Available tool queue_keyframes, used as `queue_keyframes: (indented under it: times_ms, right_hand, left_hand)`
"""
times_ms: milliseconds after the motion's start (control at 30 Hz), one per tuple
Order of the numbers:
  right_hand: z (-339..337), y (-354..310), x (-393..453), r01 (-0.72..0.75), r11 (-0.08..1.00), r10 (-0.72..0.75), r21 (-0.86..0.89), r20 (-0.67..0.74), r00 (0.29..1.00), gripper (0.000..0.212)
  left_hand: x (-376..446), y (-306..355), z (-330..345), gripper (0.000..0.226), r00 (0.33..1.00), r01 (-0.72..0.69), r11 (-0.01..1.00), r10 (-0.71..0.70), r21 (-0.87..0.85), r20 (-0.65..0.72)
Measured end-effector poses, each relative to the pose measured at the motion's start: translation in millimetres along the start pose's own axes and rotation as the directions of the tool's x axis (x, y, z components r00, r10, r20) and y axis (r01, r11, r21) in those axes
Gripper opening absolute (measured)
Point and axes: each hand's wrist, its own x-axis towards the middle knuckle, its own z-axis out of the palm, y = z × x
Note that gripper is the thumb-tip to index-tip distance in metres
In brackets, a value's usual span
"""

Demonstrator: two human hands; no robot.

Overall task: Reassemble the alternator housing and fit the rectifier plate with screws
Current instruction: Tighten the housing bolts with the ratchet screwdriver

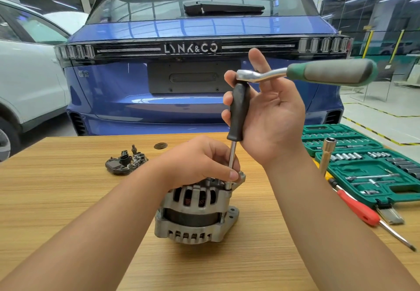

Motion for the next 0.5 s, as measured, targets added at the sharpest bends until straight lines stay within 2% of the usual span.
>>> queue_keyframes:
  times_ms: [67, 133, 200, 267, 300, 367, 433, 500]
  right_hand:
    - [1, 1, 1, -0.029, 0.999, 0.027, -0.044, -0.047, 0.999, 0.029]
    - [5, 2, 2, -0.039, 0.985, 0.010, -0.167, -0.171, 0.985, 0.023]
    - [8, 2, 3, -0.012, 0.942, -0.114, -0.335, -0.355, 0.928, 0.027]
    - [10, -2, 4, -0.002, 0.915, -0.199, -0.404, -0.457, 0.867, 0.020]
    - [10, -5, 4, -0.022, 0.923, -0.179, -0.385, -0.477, 0.860, 0.012]
    - [9, -13, 2, -0.130, 0.960, 0.005, -0.247, -0.452, 0.892, 0.014]
    - [8, -20, 2, -0.262, 0.965, 0.244, -0.006, -0.340, 0.908, 0.032]
    - [5, -21, 3, -0.294, 0.948, 0.318, 0.123, -0.292, 0.902, 0.039]
  left_hand:
    - [-1, 1, -1, 0.008, 1.000, 0.008, 1.000, -0.008, 0.001, -0.003]
    - [-1, 2, -1, 0.011, 1.000, 0.019, 1.000, -0.019, 0.013, 0.000]
    - [-1, 3, 0, 0.013, 0.999, 0.035, 0.998, -0.035, 0.044, 0.004]
    - [-2, 4, 0, 0.013, 0.999, 0.046, 0.996, -0.047, 0.074, 0.010]
    - [-2, 5, 0, 0.013, 0.999, 0.048, 0.996, -0.049, 0.080, 0.012]
    - [-2, 5, 0, 0.015, 0.999, 0.046, 0.996, -0.047, 0.083, 0.011]
    - [-2, 5, -1, 0.018, 0.999, 0.038, 0.996, -0.039, 0.081, 0.004]
    - [-2, 4, -1, 0.018, 1.000, 0.030, 0.996, -0.031, 0.081, 0.000]
